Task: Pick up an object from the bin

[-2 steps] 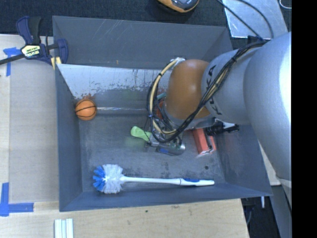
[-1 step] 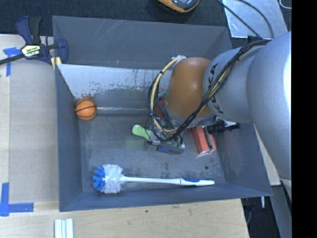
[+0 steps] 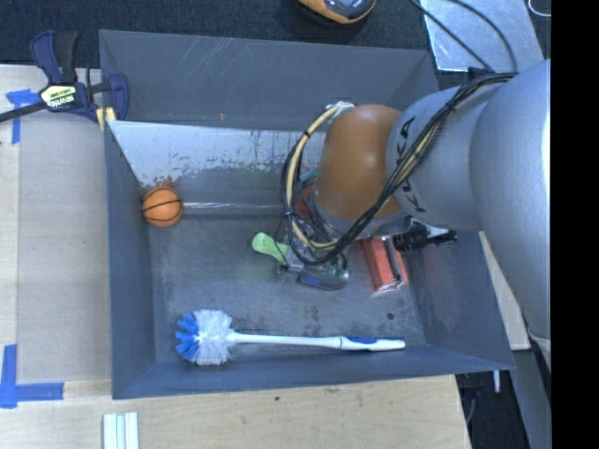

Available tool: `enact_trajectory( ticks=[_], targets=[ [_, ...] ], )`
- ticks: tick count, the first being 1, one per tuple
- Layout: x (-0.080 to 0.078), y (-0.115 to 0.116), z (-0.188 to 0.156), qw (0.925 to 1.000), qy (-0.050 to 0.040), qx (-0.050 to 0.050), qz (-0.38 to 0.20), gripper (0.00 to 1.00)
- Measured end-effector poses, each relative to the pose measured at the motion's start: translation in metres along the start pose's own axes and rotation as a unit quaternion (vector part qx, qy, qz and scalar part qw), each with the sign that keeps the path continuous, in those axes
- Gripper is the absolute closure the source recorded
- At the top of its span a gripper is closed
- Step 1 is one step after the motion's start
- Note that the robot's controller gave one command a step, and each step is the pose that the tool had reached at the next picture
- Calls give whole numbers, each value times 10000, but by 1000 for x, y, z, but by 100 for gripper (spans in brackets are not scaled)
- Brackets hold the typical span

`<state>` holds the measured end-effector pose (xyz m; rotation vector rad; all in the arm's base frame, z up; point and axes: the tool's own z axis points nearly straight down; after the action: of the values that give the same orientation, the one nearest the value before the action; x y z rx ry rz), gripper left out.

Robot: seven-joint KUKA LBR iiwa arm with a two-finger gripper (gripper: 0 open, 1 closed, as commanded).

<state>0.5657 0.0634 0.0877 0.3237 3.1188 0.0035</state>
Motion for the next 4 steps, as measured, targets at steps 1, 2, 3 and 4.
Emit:
enact_trajectory(
  ticks=[1, 2, 3, 4],
  targets=[
    [1, 0, -14, 10000, 26, 8, -4, 100],
    [1, -1, -34, 10000, 29, 9, -6, 100],
    [-1, 0, -53, 10000, -4, -1, -10, 100],
    [-1, 0, -63, 10000, -15, -5, -12, 100]
  ],
)
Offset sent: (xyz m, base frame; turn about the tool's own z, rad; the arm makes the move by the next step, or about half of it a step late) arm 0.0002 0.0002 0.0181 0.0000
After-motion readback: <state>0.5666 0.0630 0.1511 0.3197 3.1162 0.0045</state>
